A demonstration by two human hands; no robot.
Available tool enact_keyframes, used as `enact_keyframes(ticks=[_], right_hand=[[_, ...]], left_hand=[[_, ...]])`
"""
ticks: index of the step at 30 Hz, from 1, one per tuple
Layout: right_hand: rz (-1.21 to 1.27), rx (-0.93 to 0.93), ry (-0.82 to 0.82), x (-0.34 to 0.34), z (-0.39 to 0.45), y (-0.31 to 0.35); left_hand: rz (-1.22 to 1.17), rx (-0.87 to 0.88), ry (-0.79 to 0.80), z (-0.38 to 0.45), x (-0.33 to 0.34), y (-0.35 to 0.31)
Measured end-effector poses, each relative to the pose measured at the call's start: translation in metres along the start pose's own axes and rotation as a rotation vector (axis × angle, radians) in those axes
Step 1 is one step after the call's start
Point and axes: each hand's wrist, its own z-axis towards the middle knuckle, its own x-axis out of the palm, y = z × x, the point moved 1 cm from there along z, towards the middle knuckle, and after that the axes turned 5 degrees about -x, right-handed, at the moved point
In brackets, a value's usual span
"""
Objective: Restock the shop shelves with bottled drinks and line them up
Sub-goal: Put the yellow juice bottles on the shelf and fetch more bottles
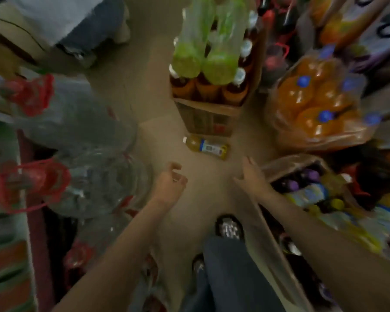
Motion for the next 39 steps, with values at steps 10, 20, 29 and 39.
enact_keyframes(ticks=[10, 20, 29, 39], right_hand=[[-0.475, -0.138, 0.038, 0.13, 0.23, -0.053], [0.147, 0.323, 0.356, 0.123, 0.154, -0.034], [0.485, 0.14, 0.379, -0.059, -0.021, -0.007], [0.719, 0.623, -0.623, -0.139, -0.159, -0.126]], left_hand=[[-0.066, -0.058, -0.022, 0.17, 0.077, 0.112], [-0.176, -0.162, 0.01, 0.14, 0.08, 0.092], [0.0, -0.308, 0.382, 0.003, 0.07, -0.069], [0.298, 0.353, 0.308, -0.078, 0.153, -0.167]])
